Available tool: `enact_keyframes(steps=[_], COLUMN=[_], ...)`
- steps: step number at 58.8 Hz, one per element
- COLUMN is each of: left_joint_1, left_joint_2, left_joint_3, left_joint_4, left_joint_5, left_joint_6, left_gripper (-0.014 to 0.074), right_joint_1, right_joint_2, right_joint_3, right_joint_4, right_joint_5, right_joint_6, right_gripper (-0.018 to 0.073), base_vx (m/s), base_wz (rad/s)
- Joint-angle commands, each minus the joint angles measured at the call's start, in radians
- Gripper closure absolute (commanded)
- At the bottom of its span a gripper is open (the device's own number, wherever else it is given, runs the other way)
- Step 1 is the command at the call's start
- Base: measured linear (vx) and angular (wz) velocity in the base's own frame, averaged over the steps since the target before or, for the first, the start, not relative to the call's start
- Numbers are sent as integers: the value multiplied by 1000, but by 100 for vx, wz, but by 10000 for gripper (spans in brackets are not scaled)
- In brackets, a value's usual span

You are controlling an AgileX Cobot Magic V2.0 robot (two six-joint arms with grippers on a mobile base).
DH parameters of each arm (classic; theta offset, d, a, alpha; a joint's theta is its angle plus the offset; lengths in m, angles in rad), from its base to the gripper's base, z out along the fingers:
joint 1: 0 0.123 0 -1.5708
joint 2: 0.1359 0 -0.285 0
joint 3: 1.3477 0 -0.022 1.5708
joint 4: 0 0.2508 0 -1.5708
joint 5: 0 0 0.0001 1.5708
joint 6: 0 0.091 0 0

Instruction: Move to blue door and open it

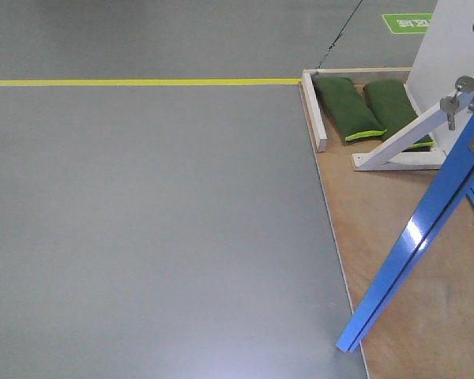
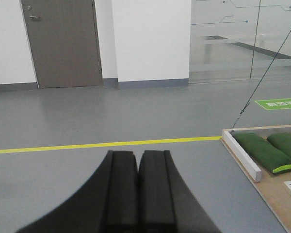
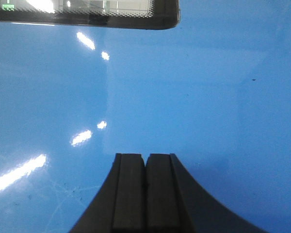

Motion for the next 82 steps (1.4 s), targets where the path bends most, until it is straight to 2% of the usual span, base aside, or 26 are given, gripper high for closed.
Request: enact_keyframes(steps=[1, 29, 54, 72, 82], left_joint_1=[-7, -7, -7, -7, -7], left_joint_2=[-14, -14, -14, -14, -14], left_joint_3=[-19, -19, -19, -19, -19], left_joint_4=[-2, -2, -2, -2, -2], left_joint_5=[-83, -83, -83, -83, -83], left_joint_6=[-7, -7, -7, -7, -7], left_gripper=[524, 524, 524, 524, 524], right_joint_1=[55, 169, 170, 170, 176], right_joint_2=[-4, 72, 122, 194, 212], right_joint_3=[-25, -25, -34, -216, -234], right_joint_4=[1, 1, 2, 8, 6], right_joint_5=[146, 132, 114, 85, 94], right_joint_6=[-13, -13, -13, -13, -13], right_gripper=[561, 561, 561, 561, 561], base_vx=[0, 0, 0, 0, 0], base_wz=[0, 0, 0, 0, 0])
